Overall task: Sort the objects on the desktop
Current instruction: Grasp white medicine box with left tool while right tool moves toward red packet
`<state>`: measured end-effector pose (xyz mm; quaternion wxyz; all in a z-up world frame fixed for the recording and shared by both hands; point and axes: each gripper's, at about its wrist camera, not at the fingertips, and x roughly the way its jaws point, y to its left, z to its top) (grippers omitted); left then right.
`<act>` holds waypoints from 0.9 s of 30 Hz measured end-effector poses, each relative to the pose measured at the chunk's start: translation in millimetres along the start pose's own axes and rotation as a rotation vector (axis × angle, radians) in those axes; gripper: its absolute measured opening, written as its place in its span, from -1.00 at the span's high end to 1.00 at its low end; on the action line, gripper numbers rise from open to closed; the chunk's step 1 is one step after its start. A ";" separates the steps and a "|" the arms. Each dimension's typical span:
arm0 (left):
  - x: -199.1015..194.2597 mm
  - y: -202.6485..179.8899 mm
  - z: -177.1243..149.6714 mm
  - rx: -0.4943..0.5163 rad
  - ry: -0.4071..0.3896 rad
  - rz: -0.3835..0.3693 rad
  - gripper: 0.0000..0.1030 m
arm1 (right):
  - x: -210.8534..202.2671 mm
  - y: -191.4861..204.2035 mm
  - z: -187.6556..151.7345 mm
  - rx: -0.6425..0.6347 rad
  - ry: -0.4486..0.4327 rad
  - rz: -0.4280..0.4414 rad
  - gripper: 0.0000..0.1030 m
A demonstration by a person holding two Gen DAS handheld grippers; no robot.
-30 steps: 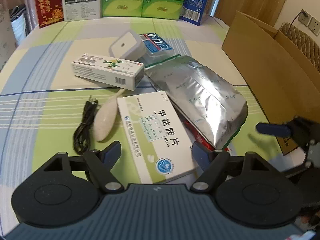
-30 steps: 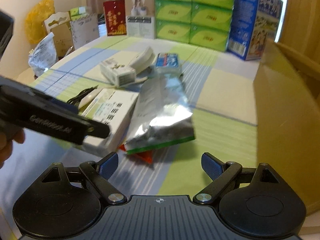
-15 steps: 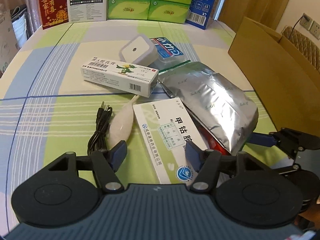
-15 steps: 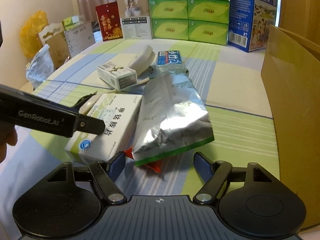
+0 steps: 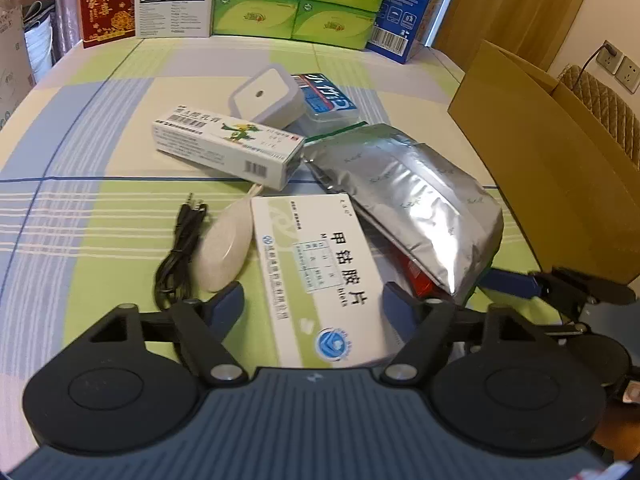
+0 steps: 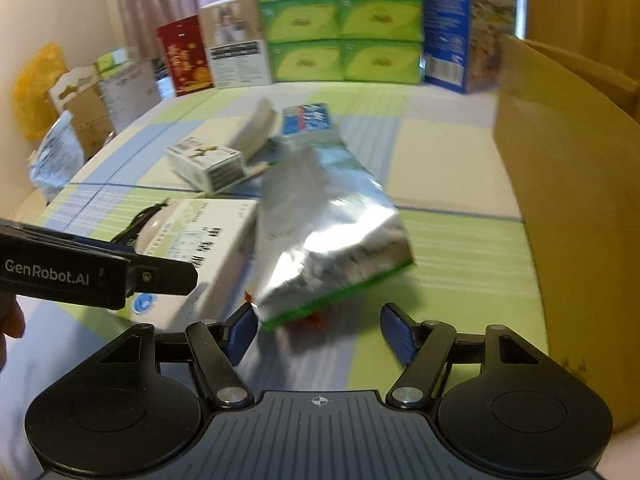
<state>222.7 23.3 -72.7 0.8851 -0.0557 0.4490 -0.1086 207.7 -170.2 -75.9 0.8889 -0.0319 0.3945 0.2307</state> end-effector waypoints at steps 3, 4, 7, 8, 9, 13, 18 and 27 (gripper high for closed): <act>6.9 -8.0 1.8 0.014 0.006 -0.002 -0.45 | -5.2 -1.0 -4.0 0.009 0.001 0.012 -0.27; 9.1 -11.1 2.1 0.024 0.007 0.004 -0.45 | -6.2 0.7 -5.1 0.001 -0.003 0.015 -0.27; 14.4 -17.3 1.1 0.063 0.016 0.038 -0.44 | -4.6 4.9 -4.9 -0.012 -0.011 0.023 -0.28; 15.2 -17.3 0.3 0.070 0.020 0.042 -0.45 | -3.3 5.4 -4.0 -0.016 -0.015 0.022 -0.27; 15.1 -16.1 -0.4 0.070 0.020 0.044 -0.43 | -2.1 6.2 -3.1 -0.021 -0.023 0.018 -0.27; 11.9 -7.7 -1.1 0.060 0.024 0.038 -0.36 | 7.0 9.3 -1.6 -0.044 -0.034 0.022 -0.28; 5.3 4.7 -4.2 0.028 0.025 0.020 -0.32 | 12.7 14.7 -0.8 -0.058 -0.054 0.041 -0.27; -8.4 17.0 -3.6 -0.022 -0.002 -0.028 -0.27 | 15.1 19.2 0.5 -0.025 -0.071 0.018 -0.27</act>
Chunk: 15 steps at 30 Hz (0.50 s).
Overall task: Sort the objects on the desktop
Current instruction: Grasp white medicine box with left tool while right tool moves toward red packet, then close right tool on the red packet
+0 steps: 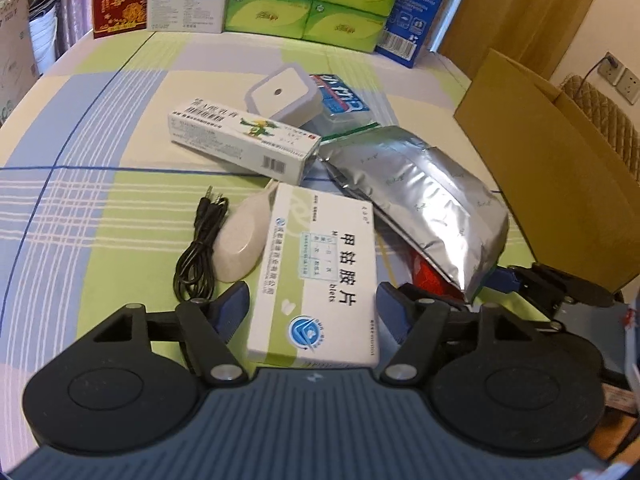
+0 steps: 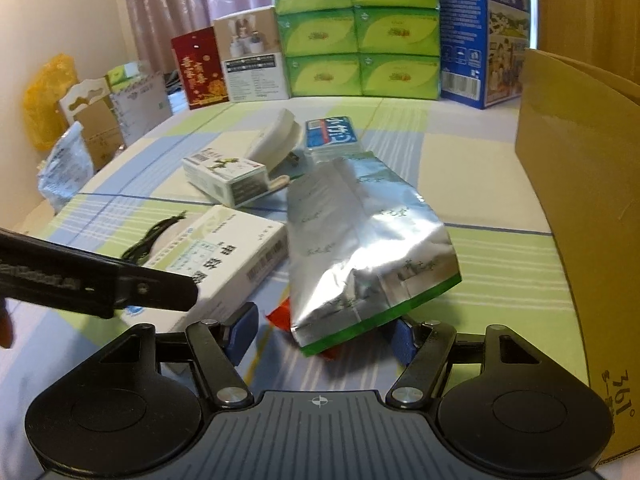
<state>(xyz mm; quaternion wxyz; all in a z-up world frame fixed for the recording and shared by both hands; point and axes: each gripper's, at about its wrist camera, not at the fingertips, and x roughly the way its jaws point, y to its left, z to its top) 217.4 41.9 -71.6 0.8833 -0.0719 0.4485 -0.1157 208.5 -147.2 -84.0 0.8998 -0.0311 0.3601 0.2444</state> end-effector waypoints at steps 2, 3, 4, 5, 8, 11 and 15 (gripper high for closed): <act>-0.2 -2.6 0.5 0.014 -0.005 -0.004 -0.27 | 1.1 -1.6 1.3 0.015 -0.003 -0.003 -0.26; 0.3 -4.0 0.4 0.021 -0.006 -0.005 -0.28 | 1.2 -1.4 1.9 0.012 0.000 -0.008 -0.18; 1.3 -5.5 0.1 0.028 -0.004 -0.004 -0.28 | 0.1 -1.3 1.7 0.002 0.004 -0.017 0.07; 2.9 -7.7 -0.5 0.041 0.000 0.001 -0.29 | -1.2 -0.9 1.4 -0.010 0.008 -0.027 0.20; 8.9 -14.9 -3.3 0.085 0.006 0.024 -0.30 | -7.8 -5.4 -1.1 -0.005 0.025 -0.038 0.30; 17.1 -22.8 -4.9 0.118 0.020 0.058 -0.33 | -15.7 -8.6 -5.5 -0.005 0.038 -0.062 0.32; 28.0 -32.5 -9.2 0.171 0.035 0.119 -0.32 | -32.3 -10.4 -14.1 0.003 0.068 -0.084 0.32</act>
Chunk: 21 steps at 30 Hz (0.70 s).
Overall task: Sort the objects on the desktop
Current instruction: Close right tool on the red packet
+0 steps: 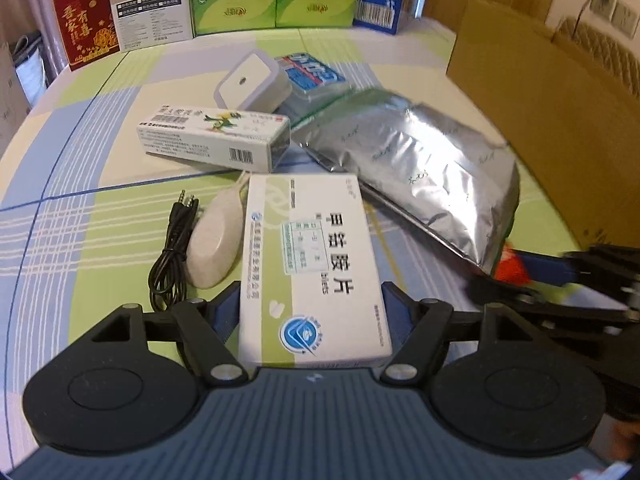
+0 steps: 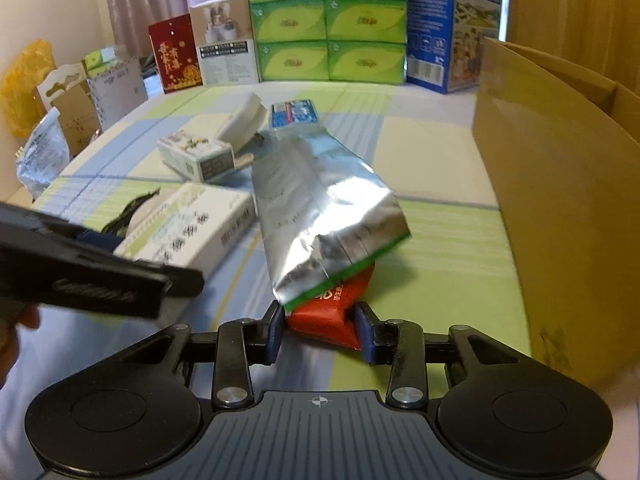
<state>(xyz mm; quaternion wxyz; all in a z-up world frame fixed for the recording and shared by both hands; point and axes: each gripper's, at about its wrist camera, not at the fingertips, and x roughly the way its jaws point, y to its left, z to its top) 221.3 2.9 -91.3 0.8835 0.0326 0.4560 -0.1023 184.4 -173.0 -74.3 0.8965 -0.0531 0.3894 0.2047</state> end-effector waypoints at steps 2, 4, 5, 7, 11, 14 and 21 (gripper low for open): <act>-1.7 -6.4 -4.6 0.020 -0.001 0.034 -0.32 | -12.1 0.5 -8.9 -0.009 0.015 -0.013 0.32; -7.7 -12.1 -11.1 0.013 0.013 0.020 -0.31 | -25.7 -0.6 -19.0 0.000 0.031 -0.017 0.32; -12.2 -16.7 -16.0 0.019 0.021 0.017 -0.31 | -33.0 -0.8 -24.6 0.005 0.038 -0.020 0.32; -22.2 -25.8 -27.9 0.017 0.034 0.012 -0.31 | -45.9 0.6 -35.2 0.005 0.052 -0.026 0.32; -48.8 -45.0 -58.1 0.001 0.047 -0.013 -0.31 | -70.3 3.3 -58.3 0.004 0.067 -0.024 0.29; -63.9 -55.1 -76.3 -0.013 0.053 -0.025 -0.32 | -79.8 3.0 -67.8 0.020 0.063 -0.017 0.00; -79.1 -52.4 -82.5 -0.046 0.021 0.001 -0.33 | -83.9 -5.5 -62.6 0.106 -0.008 -0.034 -0.20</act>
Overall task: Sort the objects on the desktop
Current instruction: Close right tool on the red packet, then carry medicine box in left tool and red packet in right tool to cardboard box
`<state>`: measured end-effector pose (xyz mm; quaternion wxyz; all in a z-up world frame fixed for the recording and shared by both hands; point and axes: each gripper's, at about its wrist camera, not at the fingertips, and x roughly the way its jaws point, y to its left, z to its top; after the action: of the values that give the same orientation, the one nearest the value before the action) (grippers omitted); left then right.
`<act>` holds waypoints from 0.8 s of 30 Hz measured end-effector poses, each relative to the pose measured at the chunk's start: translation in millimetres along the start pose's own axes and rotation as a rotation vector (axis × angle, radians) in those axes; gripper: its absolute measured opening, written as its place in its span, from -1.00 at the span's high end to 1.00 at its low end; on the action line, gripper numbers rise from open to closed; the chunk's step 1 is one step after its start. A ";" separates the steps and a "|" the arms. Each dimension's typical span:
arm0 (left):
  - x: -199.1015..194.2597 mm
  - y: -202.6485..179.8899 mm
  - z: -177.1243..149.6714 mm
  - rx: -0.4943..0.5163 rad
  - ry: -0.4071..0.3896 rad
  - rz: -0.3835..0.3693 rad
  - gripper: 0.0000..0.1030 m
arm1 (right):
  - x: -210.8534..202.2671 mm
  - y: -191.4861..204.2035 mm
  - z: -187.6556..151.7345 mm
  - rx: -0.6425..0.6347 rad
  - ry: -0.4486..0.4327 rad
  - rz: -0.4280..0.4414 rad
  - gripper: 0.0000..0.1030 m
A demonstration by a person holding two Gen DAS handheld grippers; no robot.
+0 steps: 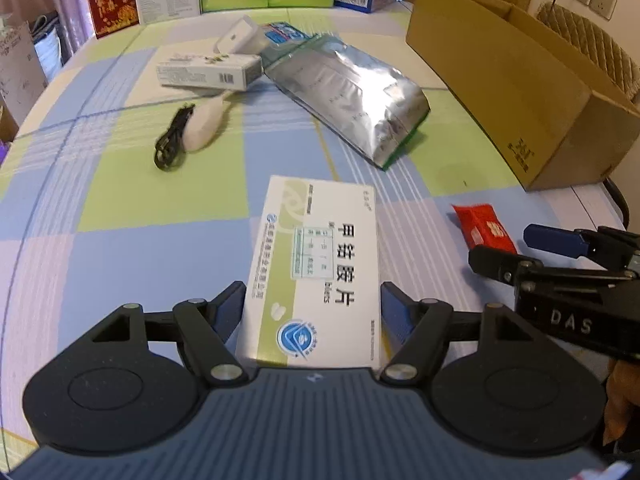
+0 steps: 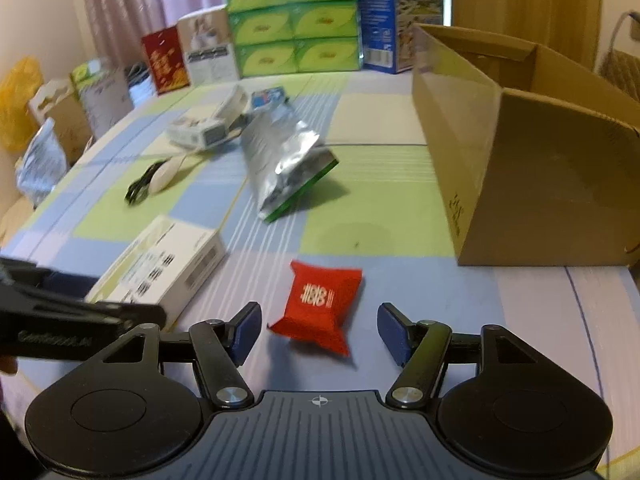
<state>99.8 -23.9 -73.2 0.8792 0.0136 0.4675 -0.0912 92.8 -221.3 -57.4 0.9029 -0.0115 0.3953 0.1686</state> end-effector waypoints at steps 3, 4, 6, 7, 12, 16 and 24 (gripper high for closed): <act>3.4 0.0 6.9 0.001 -0.007 0.006 -0.37 | 10.5 -3.4 4.2 0.043 0.009 0.010 -0.20; 6.4 -0.2 9.1 0.004 -0.007 0.007 -0.38 | 14.0 -3.6 5.3 0.048 0.014 0.013 -0.20; 12.4 -1.8 11.3 0.022 -0.006 0.014 -0.38 | 17.0 -2.7 5.5 0.034 0.009 0.002 -0.17; 15.3 -3.1 11.7 0.033 -0.006 0.020 -0.38 | 17.3 -2.9 4.6 0.022 0.005 -0.003 -0.08; 26.8 -8.3 11.0 0.080 -0.003 0.034 -0.37 | 17.4 -2.1 1.5 -0.039 -0.008 -0.039 0.41; 27.9 -8.0 11.6 0.087 -0.008 0.027 -0.33 | 18.3 0.0 0.4 -0.065 -0.013 -0.043 0.46; 12.7 -11.7 9.4 0.074 -0.008 0.019 -0.31 | 6.0 2.3 3.2 -0.058 -0.031 -0.036 0.49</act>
<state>112.4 -38.3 -77.6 0.8807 0.0503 0.4602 -0.1000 98.2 -216.9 -59.3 0.9110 -0.0421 0.3761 0.1637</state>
